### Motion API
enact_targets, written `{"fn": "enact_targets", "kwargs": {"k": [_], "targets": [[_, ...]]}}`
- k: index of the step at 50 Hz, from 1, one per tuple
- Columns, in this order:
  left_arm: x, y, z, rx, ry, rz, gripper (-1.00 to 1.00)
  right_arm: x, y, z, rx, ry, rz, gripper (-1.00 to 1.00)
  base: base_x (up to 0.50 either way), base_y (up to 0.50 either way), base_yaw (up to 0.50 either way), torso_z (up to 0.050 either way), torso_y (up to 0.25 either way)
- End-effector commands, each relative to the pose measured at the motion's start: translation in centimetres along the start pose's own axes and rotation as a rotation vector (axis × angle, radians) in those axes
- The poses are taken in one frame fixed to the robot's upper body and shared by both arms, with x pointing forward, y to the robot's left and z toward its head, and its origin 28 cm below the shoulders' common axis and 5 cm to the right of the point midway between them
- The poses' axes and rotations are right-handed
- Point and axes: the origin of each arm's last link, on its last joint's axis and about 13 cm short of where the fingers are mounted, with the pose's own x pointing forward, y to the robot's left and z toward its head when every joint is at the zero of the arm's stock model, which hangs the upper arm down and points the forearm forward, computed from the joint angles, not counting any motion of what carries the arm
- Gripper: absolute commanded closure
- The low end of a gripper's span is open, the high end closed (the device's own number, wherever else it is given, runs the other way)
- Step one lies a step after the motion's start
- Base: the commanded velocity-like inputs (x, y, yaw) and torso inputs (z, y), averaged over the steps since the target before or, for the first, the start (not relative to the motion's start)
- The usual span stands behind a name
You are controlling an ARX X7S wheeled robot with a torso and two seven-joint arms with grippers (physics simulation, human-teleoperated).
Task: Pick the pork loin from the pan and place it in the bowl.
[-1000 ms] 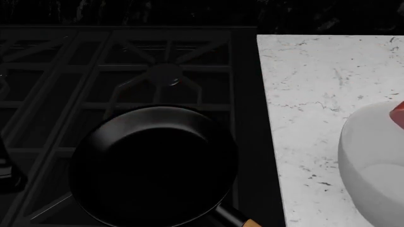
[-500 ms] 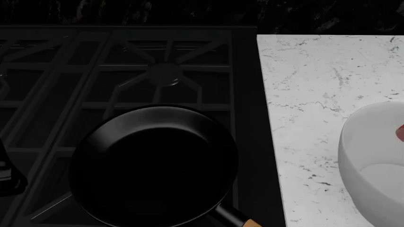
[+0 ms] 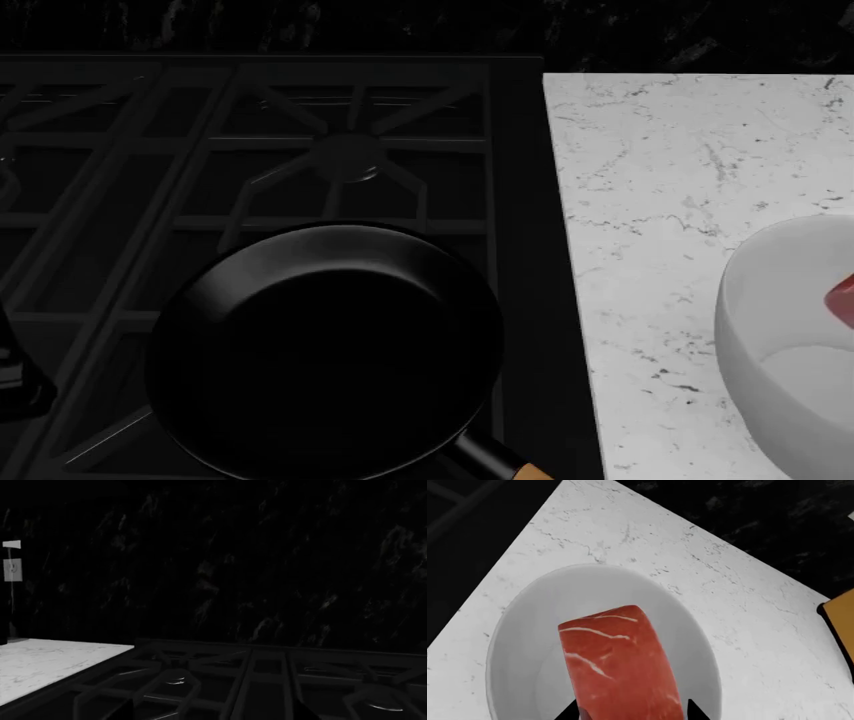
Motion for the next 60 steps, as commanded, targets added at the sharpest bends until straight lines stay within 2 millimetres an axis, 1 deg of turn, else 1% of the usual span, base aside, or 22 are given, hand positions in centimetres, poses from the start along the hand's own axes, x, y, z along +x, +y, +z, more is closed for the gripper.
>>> {"fn": "enact_targets", "kwargs": {"k": [1, 13, 15, 16, 18, 19, 23, 24, 30, 32, 33, 35, 36, 39, 42, 44, 46, 48, 54, 56, 57, 60], "targets": [[-0.1, 0.1, -0.1, -0.003, 0.005, 0.005, -1.00, 0.4, -0.1, 0.4, -0.020, -0.002, -0.017, 1.00, 0.00, 0.00, 0.00, 0.000, 0.000], [-0.1, 0.3, -0.4, -0.005, 0.011, 0.010, -1.00, 1.4, 0.1, 1.0, -0.036, 0.014, -0.011, 1.00, 0.00, 0.00, 0.00, 0.000, 0.001], [-0.4, 0.3, -1.5, -0.006, 0.013, 0.011, -1.00, 1.6, 0.1, 1.1, -0.036, 0.017, -0.011, 1.00, 0.00, 0.00, 0.00, 0.000, 0.000], [-0.1, 0.3, -0.6, -0.006, 0.016, 0.011, -1.00, 1.7, 0.1, 1.1, -0.036, 0.017, -0.010, 1.00, 0.00, 0.00, 0.00, 0.000, 0.000], [-0.1, 0.3, -0.8, -0.006, 0.020, 0.012, -1.00, 1.8, 0.1, 1.0, -0.036, 0.020, -0.010, 1.00, 0.00, 0.00, 0.00, 0.000, 0.000], [-0.4, 0.3, -1.8, -0.006, 0.021, 0.012, -1.00, 1.9, 0.1, 1.0, -0.035, 0.021, -0.011, 1.00, 0.00, 0.00, 0.00, 0.000, 0.000], [0.0, 0.2, -0.7, -0.005, 0.019, 0.009, -1.00, 2.1, 0.1, 0.8, -0.030, 0.027, -0.013, 1.00, 0.00, 0.00, 0.00, 0.000, 0.000], [-0.2, 0.2, -1.4, -0.005, 0.019, 0.010, -1.00, 2.2, 0.1, 0.8, -0.027, 0.029, -0.014, 1.00, 0.00, 0.00, 0.00, 0.000, 0.000], [-0.1, 0.3, -0.7, -0.003, 0.022, 0.014, -1.00, 2.7, 0.1, 0.6, -0.024, 0.040, -0.013, 1.00, 0.00, 0.00, 0.00, 0.000, 0.000], [-0.4, 0.3, -1.9, -0.003, 0.023, 0.014, -1.00, 2.8, 0.2, 0.5, -0.023, 0.043, -0.014, 1.00, 0.00, 0.00, 0.00, 0.000, 0.000], [-0.1, 0.3, -1.0, -0.002, 0.026, 0.013, -1.00, 2.9, 0.2, 0.4, -0.021, 0.046, -0.015, 1.00, 0.00, 0.00, 0.00, 0.000, 0.000], [-0.1, 0.2, -0.9, -0.003, 0.027, 0.013, -1.00, 3.0, 0.2, 0.3, -0.023, 0.051, -0.015, 1.00, 0.00, 0.00, 0.00, 0.000, 0.000], [-0.4, 0.3, -1.8, -0.002, 0.027, 0.014, -1.00, 3.0, 0.2, 0.4, -0.022, 0.051, -0.013, 1.00, 0.00, 0.00, 0.00, 0.000, 0.000], [-0.1, 0.2, -1.1, -0.004, 0.031, 0.016, -1.00, 3.1, 0.2, 0.3, -0.020, 0.056, -0.015, 1.00, 0.00, 0.00, 0.00, 0.000, 0.000], [-0.4, 0.2, -2.2, -0.005, 0.033, 0.015, -1.00, 3.4, 0.3, 0.3, -0.020, 0.061, -0.013, 1.00, 0.00, 0.00, 0.00, 0.000, 0.000], [0.0, 0.2, -1.2, -0.005, 0.033, 0.015, -1.00, 3.5, 0.3, 0.3, -0.020, 0.063, -0.012, 1.00, 0.00, 0.00, 0.00, 0.000, 0.000], [-0.4, 0.3, -2.1, -0.005, 0.034, 0.017, -1.00, 3.7, 0.4, 0.2, -0.021, 0.066, -0.010, 1.00, 0.00, 0.00, 0.00, 0.000, 0.000], [-0.1, 0.3, -1.3, -0.004, 0.035, 0.019, -1.00, 3.8, 0.4, 0.2, -0.020, 0.067, -0.008, 1.00, 0.00, 0.00, 0.00, 0.000, 0.000], [-0.1, 0.2, -1.4, -0.005, 0.039, 0.019, -1.00, 4.0, 0.4, 0.1, -0.019, 0.071, -0.006, 1.00, 0.00, 0.00, 0.00, 0.000, 0.000], [-0.5, 0.3, -2.4, -0.005, 0.039, 0.019, -1.00, 4.0, 0.4, 0.0, -0.018, 0.073, -0.006, 1.00, 0.00, 0.00, 0.00, 0.000, 0.000], [-0.2, 0.2, -1.5, -0.005, 0.039, 0.018, -1.00, 4.0, 0.4, 0.0, -0.015, 0.072, -0.006, 1.00, 0.00, 0.00, 0.00, 0.000, 0.000], [-0.2, 0.2, -1.6, -0.005, 0.040, 0.019, -1.00, 4.0, 0.3, 0.1, -0.006, 0.072, -0.008, 1.00, 0.00, 0.00, 0.00, 0.000, 0.000]]}}
